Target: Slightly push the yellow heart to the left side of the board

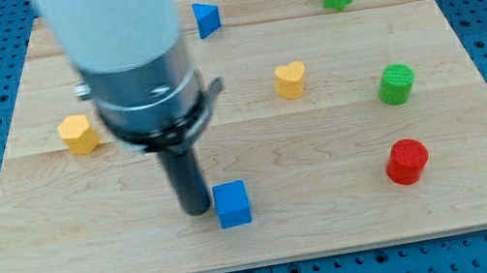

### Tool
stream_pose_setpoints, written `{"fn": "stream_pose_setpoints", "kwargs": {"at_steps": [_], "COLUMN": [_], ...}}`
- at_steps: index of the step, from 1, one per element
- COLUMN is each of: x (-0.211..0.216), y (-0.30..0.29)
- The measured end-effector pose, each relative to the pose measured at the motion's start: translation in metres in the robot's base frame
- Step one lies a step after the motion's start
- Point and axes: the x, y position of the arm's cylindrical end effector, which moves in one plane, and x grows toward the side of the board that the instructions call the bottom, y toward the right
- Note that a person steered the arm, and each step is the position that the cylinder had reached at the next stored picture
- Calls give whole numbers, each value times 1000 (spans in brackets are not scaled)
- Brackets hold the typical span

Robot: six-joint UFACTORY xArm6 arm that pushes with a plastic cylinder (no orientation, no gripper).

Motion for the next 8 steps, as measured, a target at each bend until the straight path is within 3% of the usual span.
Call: {"fn": "stream_pose_setpoints", "kwargs": {"at_steps": [2,5,8], "x": [-9,-84,-98], "y": [-52,-51,-41]}}
